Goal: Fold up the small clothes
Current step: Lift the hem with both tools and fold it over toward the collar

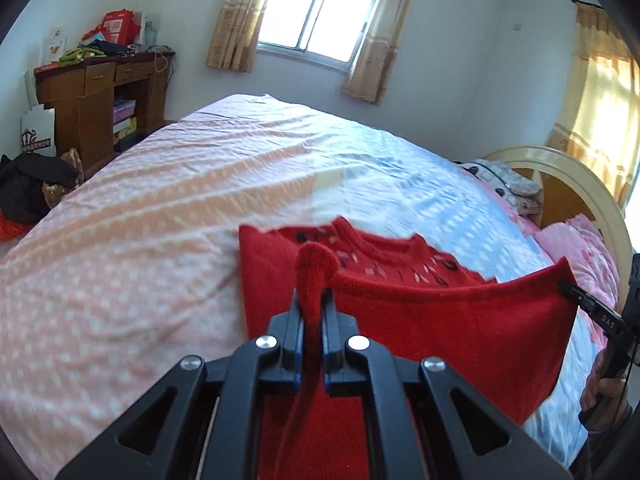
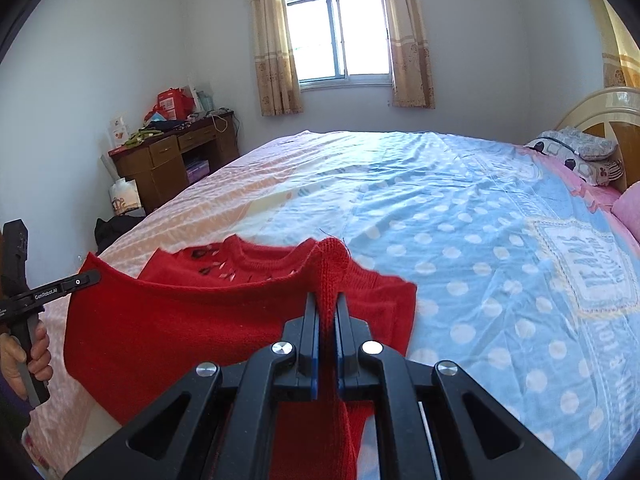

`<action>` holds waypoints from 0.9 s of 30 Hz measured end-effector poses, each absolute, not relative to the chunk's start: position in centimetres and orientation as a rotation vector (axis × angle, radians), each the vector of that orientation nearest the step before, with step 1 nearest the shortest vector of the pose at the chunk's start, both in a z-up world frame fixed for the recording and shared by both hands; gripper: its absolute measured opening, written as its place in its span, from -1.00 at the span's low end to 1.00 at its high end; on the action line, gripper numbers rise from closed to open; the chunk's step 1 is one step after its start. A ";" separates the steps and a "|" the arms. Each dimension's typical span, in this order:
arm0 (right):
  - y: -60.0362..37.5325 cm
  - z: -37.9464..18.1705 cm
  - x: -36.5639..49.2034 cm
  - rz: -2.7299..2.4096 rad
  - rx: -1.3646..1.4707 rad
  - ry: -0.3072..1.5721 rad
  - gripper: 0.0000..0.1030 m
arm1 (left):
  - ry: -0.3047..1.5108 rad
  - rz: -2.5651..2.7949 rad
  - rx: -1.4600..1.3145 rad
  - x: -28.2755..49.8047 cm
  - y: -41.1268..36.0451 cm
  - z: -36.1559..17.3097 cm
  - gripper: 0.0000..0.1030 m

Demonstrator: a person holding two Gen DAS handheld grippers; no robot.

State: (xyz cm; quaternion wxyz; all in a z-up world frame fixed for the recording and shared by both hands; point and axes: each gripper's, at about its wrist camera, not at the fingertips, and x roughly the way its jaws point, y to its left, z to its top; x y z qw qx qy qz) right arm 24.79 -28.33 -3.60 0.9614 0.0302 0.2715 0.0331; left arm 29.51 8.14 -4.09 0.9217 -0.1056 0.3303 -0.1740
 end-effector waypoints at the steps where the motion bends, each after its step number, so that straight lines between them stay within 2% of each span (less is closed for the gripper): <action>1: -28.5 -3.4 25.7 0.060 0.065 0.550 -0.90 | 0.685 -0.347 -0.233 30.4 8.3 -4.0 -0.87; 10: -29.4 -4.3 36.7 -0.001 0.048 0.577 -0.91 | 0.711 -0.292 -0.280 39.2 6.9 -4.4 -0.87; 15: -29.6 -7.6 41.9 -0.025 0.032 0.636 -0.90 | 0.761 -0.233 -0.258 43.4 5.4 -7.4 -0.87; 19: -29.7 -11.7 43.9 -0.053 0.022 0.740 -0.90 | 0.877 -0.174 -0.235 45.3 4.5 -11.2 -0.84; 20: -29.9 -11.7 44.0 -0.065 0.029 0.743 -0.90 | 0.870 -0.174 -0.247 45.2 4.8 -11.0 -0.75; 27: -29.7 -12.8 44.8 -0.111 -0.002 0.807 -0.88 | 0.882 -0.151 -0.216 45.0 4.7 -11.0 -0.69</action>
